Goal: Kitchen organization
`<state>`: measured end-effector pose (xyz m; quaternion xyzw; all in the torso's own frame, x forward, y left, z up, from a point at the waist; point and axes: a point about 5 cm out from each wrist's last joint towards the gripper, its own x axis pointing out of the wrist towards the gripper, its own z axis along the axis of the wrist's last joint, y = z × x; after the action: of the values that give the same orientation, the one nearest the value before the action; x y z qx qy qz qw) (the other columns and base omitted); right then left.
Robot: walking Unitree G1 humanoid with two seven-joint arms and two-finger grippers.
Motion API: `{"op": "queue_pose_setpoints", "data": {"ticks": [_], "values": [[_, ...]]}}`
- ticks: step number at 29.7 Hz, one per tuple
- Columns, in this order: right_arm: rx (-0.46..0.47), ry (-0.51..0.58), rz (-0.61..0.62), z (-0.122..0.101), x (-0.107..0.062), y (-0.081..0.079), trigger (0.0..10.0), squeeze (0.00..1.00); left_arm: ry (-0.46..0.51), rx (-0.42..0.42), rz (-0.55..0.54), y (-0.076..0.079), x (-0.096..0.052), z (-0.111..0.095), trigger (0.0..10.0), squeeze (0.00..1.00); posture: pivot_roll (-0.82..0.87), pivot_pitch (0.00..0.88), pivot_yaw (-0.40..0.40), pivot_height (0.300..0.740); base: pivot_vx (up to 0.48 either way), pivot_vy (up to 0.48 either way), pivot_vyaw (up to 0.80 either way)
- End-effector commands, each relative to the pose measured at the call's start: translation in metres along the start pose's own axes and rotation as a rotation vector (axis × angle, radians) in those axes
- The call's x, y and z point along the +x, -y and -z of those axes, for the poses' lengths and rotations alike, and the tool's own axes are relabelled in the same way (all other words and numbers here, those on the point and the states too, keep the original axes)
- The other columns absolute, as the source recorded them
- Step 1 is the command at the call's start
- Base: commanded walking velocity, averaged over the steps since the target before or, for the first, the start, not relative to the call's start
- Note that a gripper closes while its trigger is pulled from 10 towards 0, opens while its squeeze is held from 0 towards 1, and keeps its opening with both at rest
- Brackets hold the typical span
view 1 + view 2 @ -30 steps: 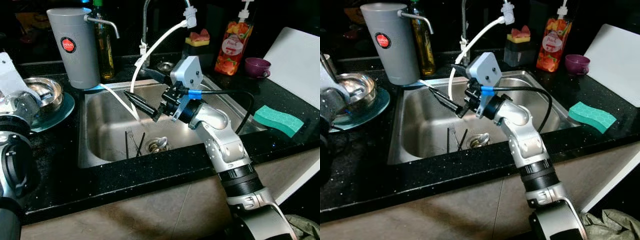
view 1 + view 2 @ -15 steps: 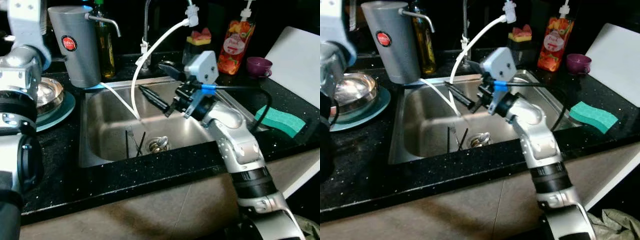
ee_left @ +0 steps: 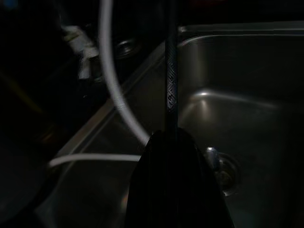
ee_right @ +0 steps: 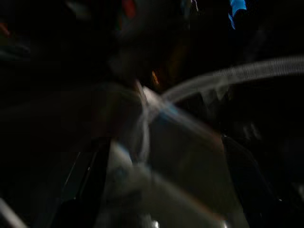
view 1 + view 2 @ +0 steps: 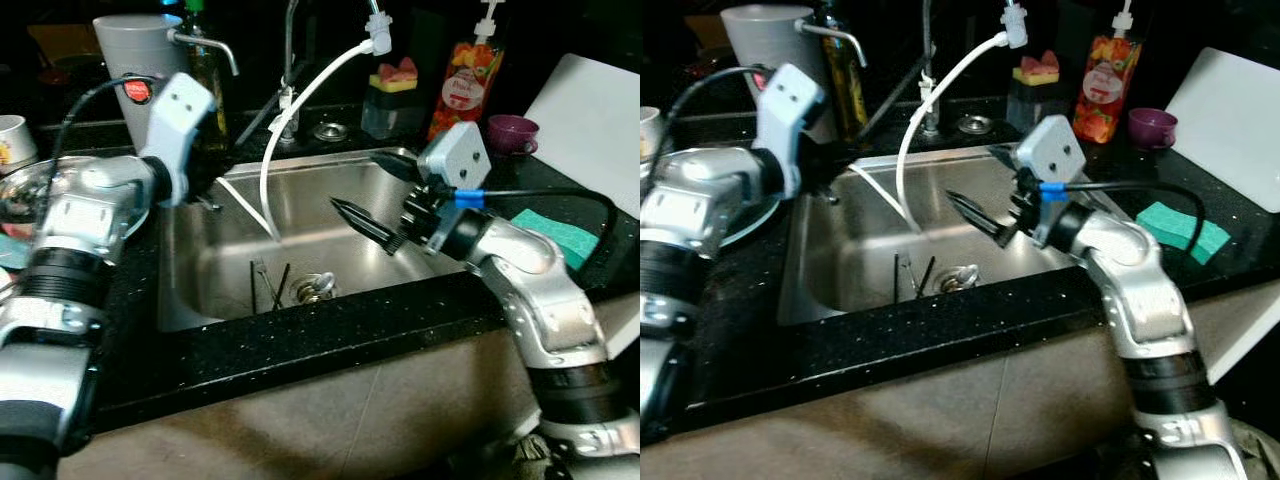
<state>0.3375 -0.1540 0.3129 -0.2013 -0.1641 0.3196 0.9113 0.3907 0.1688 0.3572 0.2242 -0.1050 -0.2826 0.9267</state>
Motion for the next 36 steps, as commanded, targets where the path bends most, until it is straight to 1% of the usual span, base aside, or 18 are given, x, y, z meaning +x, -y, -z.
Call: {"op": "queue_pose_setpoints", "data": {"ticks": [1, 3, 4, 6, 7, 8, 11, 15, 19, 20, 22, 23, 28, 30, 32, 33, 34, 36], "values": [[0.037, -0.102, 0.071, 0.018, -0.005, 0.004, 10.0, 0.0, -0.035, 0.002, -0.009, 0.01, 0.008, 0.013, 10.0, 0.0, 0.02, 0.121, -0.032, 0.74, 0.0, 0.0, 0.0], [0.087, -0.153, 0.15, 0.025, -0.007, 0.006, 10.0, 0.0, -0.067, -0.051, 0.009, 0.025, 0.017, 0.024, 10.0, 0.0, 0.0, 0.121, -0.02, 0.74, 0.0, 0.0, 0.0], [0.087, -0.153, 0.15, 0.025, -0.007, 0.006, 10.0, 0.0, -0.067, -0.051, 0.009, 0.025, 0.017, 0.024, 10.0, 0.0, 0.0, 0.121, -0.02, 0.74, 0.0, 0.0, 0.0], [0.147, -0.181, 0.219, 0.03, -0.007, 0.008, 10.0, 0.0, -0.118, -0.063, 0.062, 0.043, 0.024, 0.037, 10.0, 0.0, 0.0, 0.121, -0.02, 0.74, 0.0, 0.0, 0.0], [0.147, -0.181, 0.219, 0.03, -0.007, 0.008, 10.0, 0.0, -0.118, -0.063, 0.062, 0.043, 0.024, 0.037, 10.0, 0.0, 0.0, 0.121, -0.02, 0.74, 0.0, 0.0, 0.0], [0.204, -0.195, 0.267, 0.033, -0.007, 0.008, 10.0, 0.0, -0.16, -0.045, 0.121, 0.058, 0.028, 0.048, 10.0, 0.0, -0.01, 0.121, -0.015, 0.74, 0.0, 0.0, 0.0], [0.37, -0.23, 0.375, 0.044, -0.006, 0.011, 10.0, 0.0, -0.27, 0.113, 0.296, 0.093, 0.029, 0.076, 10.0, 0.03, -0.01, 0.123, -0.017, 0.74, 0.0, 0.0, 0.0], [0.414, -0.213, 0.371, 0.043, -0.002, 0.012, 10.0, 0.0, -0.286, 0.18, 0.385, 0.101, 0.026, 0.084, 10.0, 0.01, 0.0, 0.123, -0.017, 0.74, 0.0, 0.0, 0.0], [0.414, -0.174, 0.332, 0.032, 0.003, 0.011, 10.0, 0.0, -0.272, 0.166, 0.41, 0.1, 0.03, 0.08, 10.0, 0.08, 0.0, 0.122, -0.021, 0.74, 0.0, 0.0, 0.0], [0.411, -0.163, 0.322, 0.029, 0.005, 0.01, 10.0, 0.0, -0.283, 0.169, 0.386, 0.095, 0.032, 0.079, 10.0, 0.82, 0.0, 0.122, -0.021, 0.74, 0.0, 0.0, 0.0], [0.411, -0.16, 0.32, 0.028, 0.006, 0.01, 10.0, 0.0, -0.286, 0.171, 0.378, 0.093, 0.033, 0.079, 10.0, 0.82, 0.0, 0.121, -0.023, 0.74, 0.0, 0.0, 0.0], [0.414, -0.156, 0.316, 0.026, 0.006, 0.009, 10.0, 0.0, -0.288, 0.187, 0.362, 0.089, 0.033, 0.077, 10.0, 1.0, 0.0, 0.122, -0.022, 0.74, 0.0, 0.0, 0.0], [0.427, -0.141, 0.311, 0.023, 0.008, 0.005, 10.0, 0.0, -0.253, 0.25, 0.332, 0.076, 0.031, 0.068, 10.0, 1.0, 0.0, 0.121, -0.02, 0.74, 0.0, 0.0, 0.0], [0.428, -0.138, 0.312, 0.022, 0.008, 0.004, 10.0, 0.0, -0.239, 0.253, 0.325, 0.074, 0.03, 0.066, 10.0, 1.0, 0.0, 0.122, -0.02, 0.74, 0.0, 0.0, 0.0], [0.411, -0.13, 0.327, 0.022, 0.007, 0.005, 10.0, 0.0, -0.17, 0.223, 0.291, 0.069, 0.03, 0.056, 10.0, 1.0, 0.0, 0.121, -0.022, 0.74, 0.0, 0.0, 0.0], [0.391, -0.119, 0.349, 0.021, 0.007, 0.005, 10.0, 0.0, -0.083, 0.161, 0.261, 0.064, 0.029, 0.044, 10.0, 0.28, 0.0, 0.121, -0.022, 0.74, 0.0, 0.0, 0.0], [0.387, -0.11, 0.355, 0.021, 0.007, 0.005, 10.0, 0.0, -0.054, 0.135, 0.24, 0.063, 0.029, 0.039, 10.0, 0.0, 0.0, 0.122, -0.022, 0.74, 0.0, 0.0, 0.0], [0.376, -0.091, 0.364, 0.018, 0.008, 0.004, 10.0, 0.0, -0.036, 0.107, 0.195, 0.06, 0.028, 0.036, 10.0, 0.0, 0.0, 0.122, -0.022, 0.74, 0.0, 0.0, 0.0]]}}
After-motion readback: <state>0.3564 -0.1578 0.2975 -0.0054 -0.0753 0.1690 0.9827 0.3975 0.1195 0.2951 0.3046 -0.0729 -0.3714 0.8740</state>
